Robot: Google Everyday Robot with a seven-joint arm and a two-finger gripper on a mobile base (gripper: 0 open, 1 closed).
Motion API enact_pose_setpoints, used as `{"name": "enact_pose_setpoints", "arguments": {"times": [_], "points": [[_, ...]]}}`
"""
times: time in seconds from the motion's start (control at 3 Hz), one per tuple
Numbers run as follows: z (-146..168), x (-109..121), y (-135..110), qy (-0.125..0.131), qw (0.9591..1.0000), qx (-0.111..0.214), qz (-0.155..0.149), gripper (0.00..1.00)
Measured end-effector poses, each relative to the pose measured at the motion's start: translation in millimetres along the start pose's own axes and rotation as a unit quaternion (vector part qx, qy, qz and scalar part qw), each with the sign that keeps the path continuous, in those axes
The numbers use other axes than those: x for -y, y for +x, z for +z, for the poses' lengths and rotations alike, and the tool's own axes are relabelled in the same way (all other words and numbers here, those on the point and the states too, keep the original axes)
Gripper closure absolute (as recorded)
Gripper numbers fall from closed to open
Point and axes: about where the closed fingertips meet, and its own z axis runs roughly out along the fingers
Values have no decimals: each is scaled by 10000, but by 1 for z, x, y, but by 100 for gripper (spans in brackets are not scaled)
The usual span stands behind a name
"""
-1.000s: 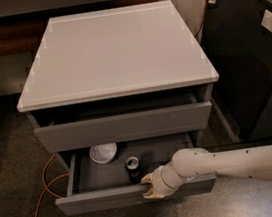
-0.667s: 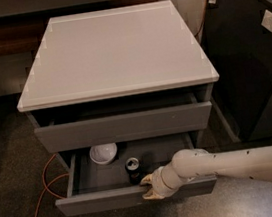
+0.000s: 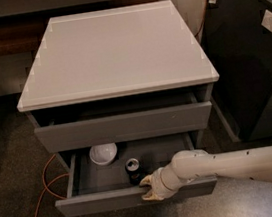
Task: Pick pepsi can from middle drawer and place on counter
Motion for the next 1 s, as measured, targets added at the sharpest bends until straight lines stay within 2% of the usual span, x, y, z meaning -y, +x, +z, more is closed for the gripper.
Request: {"name": "enact_pose_setpoints", "arguments": {"times": [1.0], "points": [[-2, 0, -4, 56, 10000, -21, 17, 28]]}}
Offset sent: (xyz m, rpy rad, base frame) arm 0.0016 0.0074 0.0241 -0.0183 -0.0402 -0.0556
